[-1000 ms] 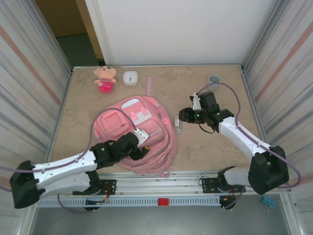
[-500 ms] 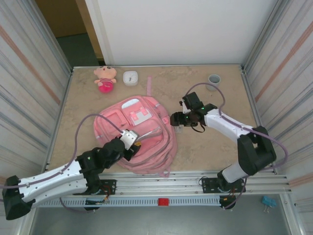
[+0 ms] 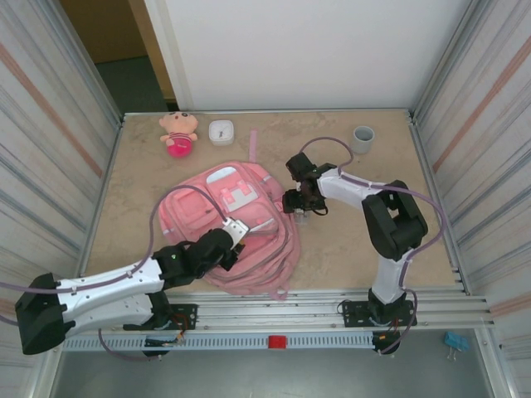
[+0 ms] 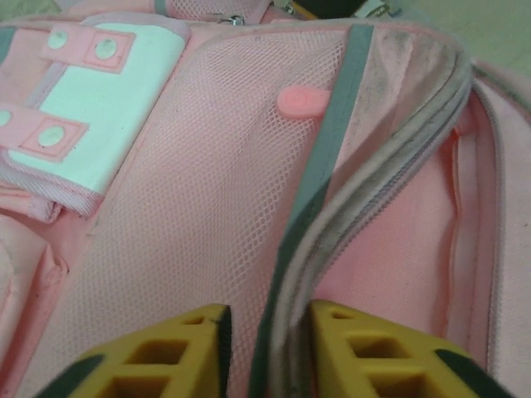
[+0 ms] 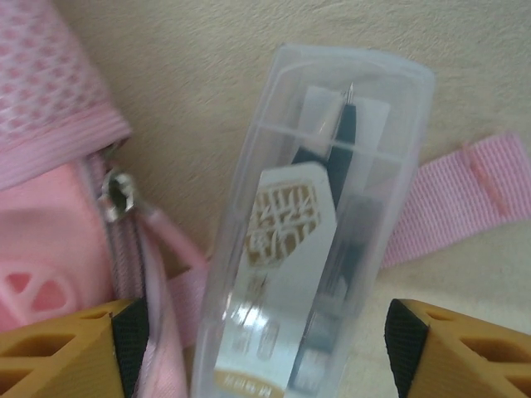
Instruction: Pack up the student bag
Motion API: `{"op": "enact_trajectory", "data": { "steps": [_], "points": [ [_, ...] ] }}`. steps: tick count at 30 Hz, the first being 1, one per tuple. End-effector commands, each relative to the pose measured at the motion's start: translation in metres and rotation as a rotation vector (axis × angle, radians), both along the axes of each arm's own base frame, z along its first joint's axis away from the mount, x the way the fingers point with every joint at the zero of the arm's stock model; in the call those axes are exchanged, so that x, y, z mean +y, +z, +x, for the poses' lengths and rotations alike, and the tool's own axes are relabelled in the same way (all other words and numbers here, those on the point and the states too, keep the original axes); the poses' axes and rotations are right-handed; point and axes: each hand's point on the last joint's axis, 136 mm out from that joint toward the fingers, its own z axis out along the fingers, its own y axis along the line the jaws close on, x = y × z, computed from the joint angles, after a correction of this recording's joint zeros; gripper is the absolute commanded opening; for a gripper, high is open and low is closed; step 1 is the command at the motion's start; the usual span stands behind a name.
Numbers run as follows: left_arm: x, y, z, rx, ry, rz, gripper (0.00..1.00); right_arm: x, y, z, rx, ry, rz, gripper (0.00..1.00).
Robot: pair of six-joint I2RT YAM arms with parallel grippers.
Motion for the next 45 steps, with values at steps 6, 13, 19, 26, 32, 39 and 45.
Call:
{"op": "enact_trajectory", "data": {
  "steps": [6, 13, 19, 26, 32, 39, 45],
  "points": [
    [0.009, 0.047, 0.006, -0.106, 0.063, -0.147, 0.00, -0.017, -0.022, -0.003, 0.061, -0.009, -0.072, 0.53],
    [0.002, 0.068, 0.000, -0.127, 0.027, -0.279, 0.00, -0.035, 0.014, -0.010, -0.019, -0.074, 0.047, 0.40],
    [-0.012, 0.079, 0.001, -0.102, 0.010, -0.333, 0.00, -0.031, 0.075, -0.023, -0.111, -0.086, 0.284, 0.39],
    [-0.030, 0.096, 0.002, -0.076, 0.003, -0.436, 0.00, 0.008, 0.130, -0.075, -0.045, -0.009, 0.619, 0.42],
    [-0.027, 0.108, 0.004, -0.094, 0.039, -0.530, 0.00, 0.049, 0.128, -0.131, 0.141, -0.019, 0.855, 0.45],
    [-0.009, 0.111, 0.002, -0.123, 0.081, -0.592, 0.00, 0.104, 0.122, -0.162, 0.278, 0.006, 0.954, 0.47],
    [-0.006, 0.113, 0.000, -0.131, 0.079, -0.598, 0.00, 0.134, 0.130, -0.153, 0.322, -0.021, 1.040, 0.47]
  ]
}}
